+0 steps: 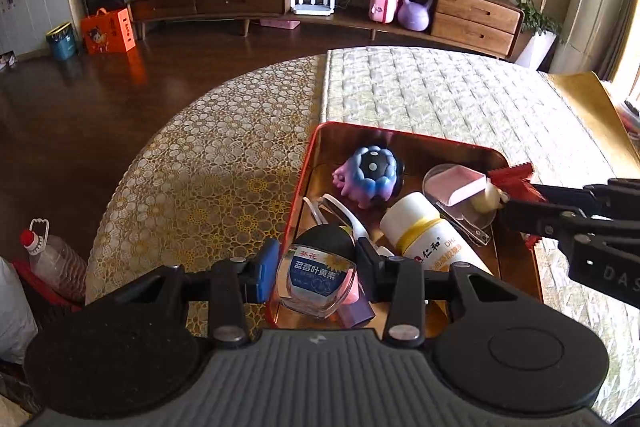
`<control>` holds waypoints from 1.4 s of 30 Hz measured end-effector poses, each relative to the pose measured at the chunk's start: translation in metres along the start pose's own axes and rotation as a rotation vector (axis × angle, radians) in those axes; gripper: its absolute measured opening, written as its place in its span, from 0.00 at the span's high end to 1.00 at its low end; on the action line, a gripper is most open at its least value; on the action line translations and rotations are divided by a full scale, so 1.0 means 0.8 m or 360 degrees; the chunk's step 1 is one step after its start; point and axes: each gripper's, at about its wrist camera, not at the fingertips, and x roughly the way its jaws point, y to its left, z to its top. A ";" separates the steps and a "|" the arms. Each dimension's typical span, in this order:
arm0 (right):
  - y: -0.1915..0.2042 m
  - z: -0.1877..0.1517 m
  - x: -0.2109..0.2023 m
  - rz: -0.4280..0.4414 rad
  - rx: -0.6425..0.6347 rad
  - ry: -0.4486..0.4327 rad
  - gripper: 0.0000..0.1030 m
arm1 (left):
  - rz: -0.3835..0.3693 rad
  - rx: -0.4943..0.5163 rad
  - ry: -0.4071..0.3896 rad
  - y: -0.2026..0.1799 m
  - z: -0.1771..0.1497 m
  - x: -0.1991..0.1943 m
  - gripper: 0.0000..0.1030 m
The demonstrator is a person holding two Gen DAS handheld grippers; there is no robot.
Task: Organize rigid objects
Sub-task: 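Lower the round tin into the box with the left tool while the right tool drops the packet, then open both tools and withdraw them from the red tin box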
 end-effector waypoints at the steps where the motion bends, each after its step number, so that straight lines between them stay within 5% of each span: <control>1: 0.001 -0.001 0.004 -0.0004 -0.0008 0.0008 0.77 | 0.0007 0.0018 -0.0019 -0.002 -0.001 0.001 0.61; 22: -0.001 -0.011 0.043 -0.0024 -0.0006 0.0094 0.76 | -0.0055 0.0044 0.0031 -0.019 -0.011 0.029 0.61; 42: 0.004 -0.014 -0.005 0.0026 0.0046 0.0030 0.64 | -0.0067 0.0010 -0.0023 -0.018 -0.010 0.001 0.52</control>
